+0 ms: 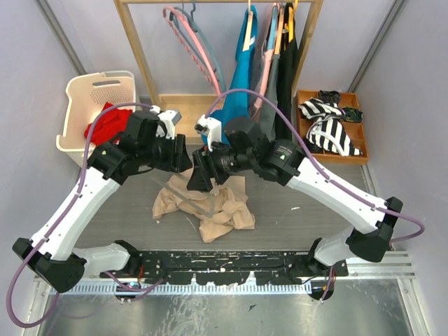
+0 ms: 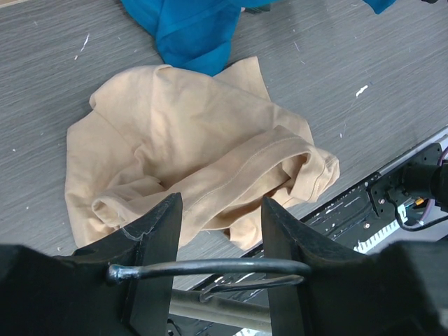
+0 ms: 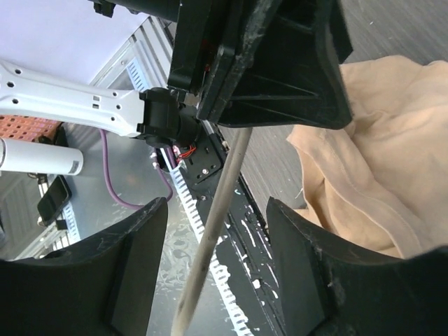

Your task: Place the t-shirt on the hanger

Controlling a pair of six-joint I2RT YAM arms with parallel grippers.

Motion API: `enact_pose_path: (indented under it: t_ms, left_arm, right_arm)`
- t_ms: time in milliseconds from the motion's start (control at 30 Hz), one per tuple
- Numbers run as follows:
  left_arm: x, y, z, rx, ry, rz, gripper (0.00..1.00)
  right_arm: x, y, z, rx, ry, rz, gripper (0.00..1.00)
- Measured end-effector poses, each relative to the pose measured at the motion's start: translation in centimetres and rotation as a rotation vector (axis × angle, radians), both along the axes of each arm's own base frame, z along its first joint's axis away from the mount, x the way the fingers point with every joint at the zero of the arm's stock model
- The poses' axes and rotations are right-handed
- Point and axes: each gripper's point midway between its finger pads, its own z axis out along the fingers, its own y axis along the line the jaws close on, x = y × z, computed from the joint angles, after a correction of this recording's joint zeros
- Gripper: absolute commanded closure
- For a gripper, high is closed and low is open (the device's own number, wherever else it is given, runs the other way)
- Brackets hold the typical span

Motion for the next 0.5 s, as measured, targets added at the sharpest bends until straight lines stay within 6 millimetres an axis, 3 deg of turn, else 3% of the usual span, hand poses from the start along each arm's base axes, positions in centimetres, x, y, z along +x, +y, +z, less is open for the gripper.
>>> enact_pose_path:
  t_ms: [233,333,400,467,500]
  left_arm:
    - [0.1,-0.1,-0.1,0.000,0.004,0.013,0.82]
    - [0.1,-0.1,-0.1,-0.002,0.005,0.016,0.81]
    - [0.1,-0.2,-0.1,-0.005,0.007,0.017,0.80]
    - [0.0,-0.2,-0.1,-0.004,0.007,0.017,0.71]
    - [0.0,-0.2,0.0,-0.005,0.006,0.019,0.66]
  right_arm:
    - [-0.7,1.5,-1.3,-0.018,0.035,0.026,0.51]
    - [-0.9,1.8,-1.6,-0.022,0.043,0.031,0.65]
    - [-0.9,2.0,-1.7,-0.025,0.049,0.030,0.82]
    - [-0.8,2.0,-2.0,-0.033,0.054,0.019,0.97]
    - [-0.6,1.9,-2.3,-0.046,0.059,0.002,0.99]
